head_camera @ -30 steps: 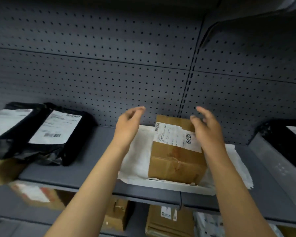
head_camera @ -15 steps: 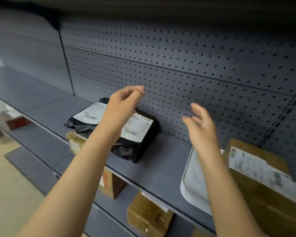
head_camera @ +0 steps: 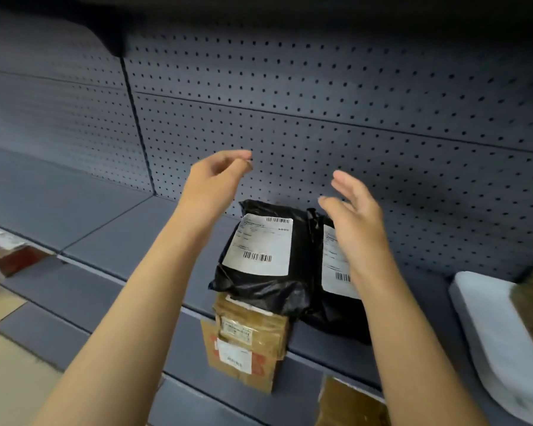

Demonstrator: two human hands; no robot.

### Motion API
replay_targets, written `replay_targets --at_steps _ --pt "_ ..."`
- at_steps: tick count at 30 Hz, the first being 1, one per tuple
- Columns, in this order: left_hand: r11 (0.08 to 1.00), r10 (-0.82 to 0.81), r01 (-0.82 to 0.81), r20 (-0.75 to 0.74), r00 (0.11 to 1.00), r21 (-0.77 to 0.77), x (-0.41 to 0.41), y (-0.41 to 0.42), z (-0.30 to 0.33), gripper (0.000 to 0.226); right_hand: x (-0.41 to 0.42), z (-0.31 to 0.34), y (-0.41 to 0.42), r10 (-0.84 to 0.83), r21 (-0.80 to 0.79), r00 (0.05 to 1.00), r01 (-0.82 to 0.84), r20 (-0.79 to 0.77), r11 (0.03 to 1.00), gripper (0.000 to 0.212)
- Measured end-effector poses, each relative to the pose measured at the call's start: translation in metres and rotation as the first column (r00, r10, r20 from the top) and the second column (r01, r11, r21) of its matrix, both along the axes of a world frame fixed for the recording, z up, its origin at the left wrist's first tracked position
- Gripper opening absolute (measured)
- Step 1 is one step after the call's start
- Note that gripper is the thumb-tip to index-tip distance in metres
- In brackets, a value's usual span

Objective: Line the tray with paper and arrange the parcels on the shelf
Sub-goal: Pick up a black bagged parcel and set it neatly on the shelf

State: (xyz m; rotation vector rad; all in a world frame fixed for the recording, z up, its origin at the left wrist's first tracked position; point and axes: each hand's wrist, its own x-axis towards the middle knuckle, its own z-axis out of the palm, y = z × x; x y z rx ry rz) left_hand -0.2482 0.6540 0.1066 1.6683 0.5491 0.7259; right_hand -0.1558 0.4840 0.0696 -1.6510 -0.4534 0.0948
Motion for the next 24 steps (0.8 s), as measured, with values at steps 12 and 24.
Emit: replay_targets --at_steps 12,24 --pt "0.949 -0.189 0.11 -0.253 0.949 -0.295 0.019 0.029 -0.098 0.093 0.002 -0.054 0.033 -0.046 -0.301 0.985 -0.006 -0.164 0.954 0.062" --pt "0.916 -0.282 0.154 -0.322 0.904 -0.37 0.017 0.031 -0.109 0.026 0.006 -0.056 0.035 -0.036 -0.391 0.982 -0.04 -0.186 0.92 0.057"
